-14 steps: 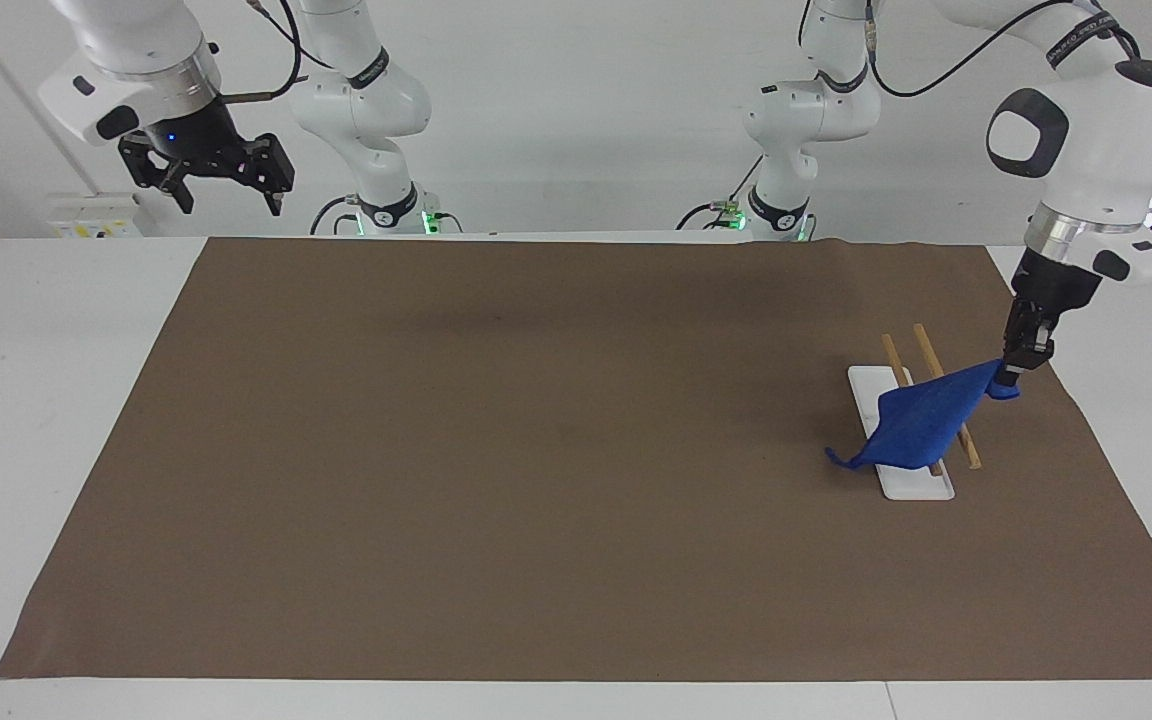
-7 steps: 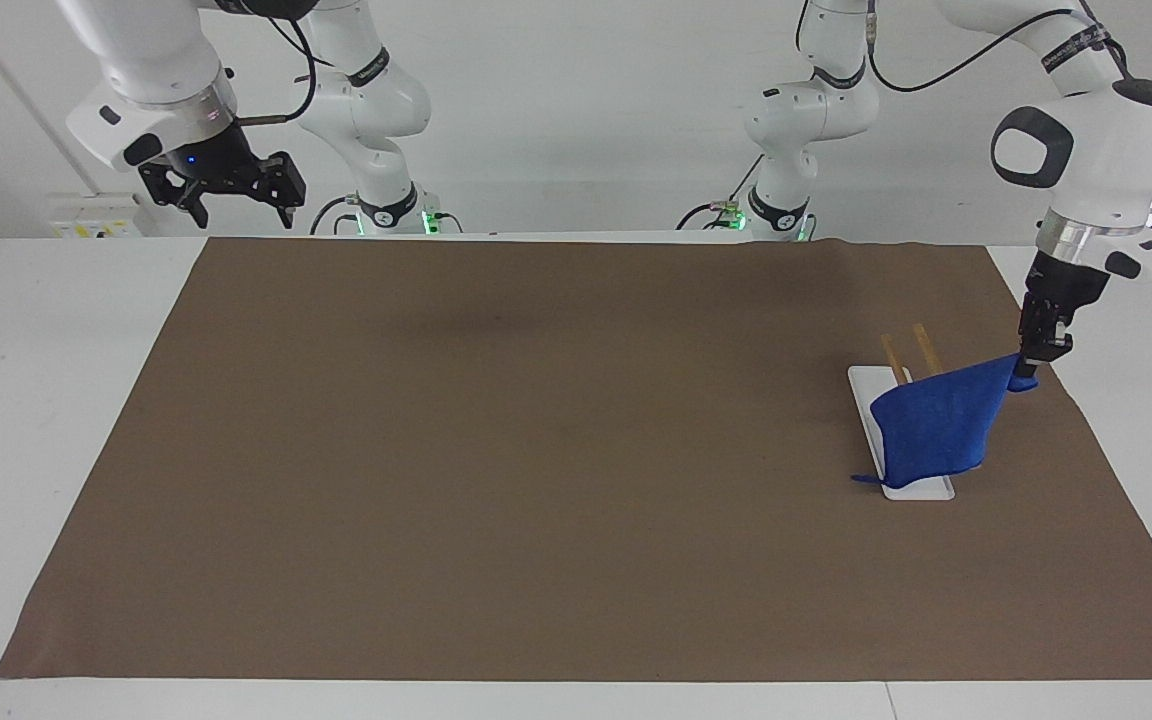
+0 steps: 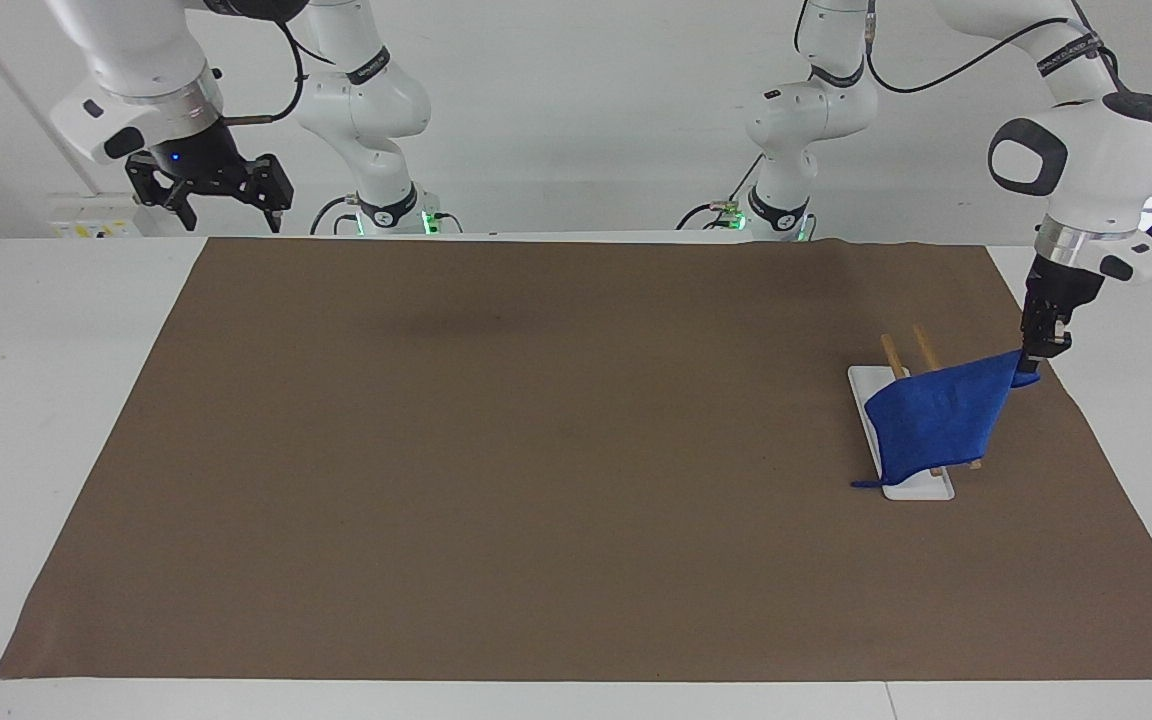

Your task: Right arm passes towel to left arm to hang

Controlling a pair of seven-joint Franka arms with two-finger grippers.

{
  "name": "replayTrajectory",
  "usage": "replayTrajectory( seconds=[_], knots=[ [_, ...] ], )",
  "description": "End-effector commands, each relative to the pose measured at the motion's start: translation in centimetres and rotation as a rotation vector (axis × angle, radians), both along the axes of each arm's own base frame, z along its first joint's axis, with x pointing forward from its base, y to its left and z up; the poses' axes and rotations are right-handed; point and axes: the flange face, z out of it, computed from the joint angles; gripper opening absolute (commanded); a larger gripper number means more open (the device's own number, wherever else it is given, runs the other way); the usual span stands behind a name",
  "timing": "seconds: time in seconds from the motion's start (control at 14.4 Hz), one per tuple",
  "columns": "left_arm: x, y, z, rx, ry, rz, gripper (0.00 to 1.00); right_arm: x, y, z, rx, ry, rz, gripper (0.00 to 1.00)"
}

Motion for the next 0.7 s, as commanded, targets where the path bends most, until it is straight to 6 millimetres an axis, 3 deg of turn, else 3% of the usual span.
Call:
replayTrajectory(
  seconds=[0.0,0.07,0.14,0.21,0.35,0.63],
  knots=[
    [-0.5,1.8,-0.3,0.023,-0.017,0.016,0.77,-0.5,0.0,-0.1,0.031,-0.016,0.009,1.00],
    [0.0,1.9,0.3,0.022,-0.027,0.025,0.94,-0.6,0.6,-0.2,0.030,-0.008,0.012,1.00],
    [0.9,1.6,0.6,0.021,-0.032,0.025,1.00,-0.6,0.6,-0.2,0.030,-0.006,0.012,1.00],
    [2.1,1.5,2.1,0.025,-0.056,0.022,1.00,-0.7,0.6,-0.3,0.031,-0.003,0.012,1.00],
    [2.4,1.3,4.0,0.030,-0.053,0.008,1.00,-0.8,0.7,-0.3,0.029,0.006,0.012,1.00],
    [2.9,-1.9,10.0,0.018,0.092,-0.079,1.00,-0.8,0.4,-0.3,0.027,0.007,0.009,1.00]
  ],
)
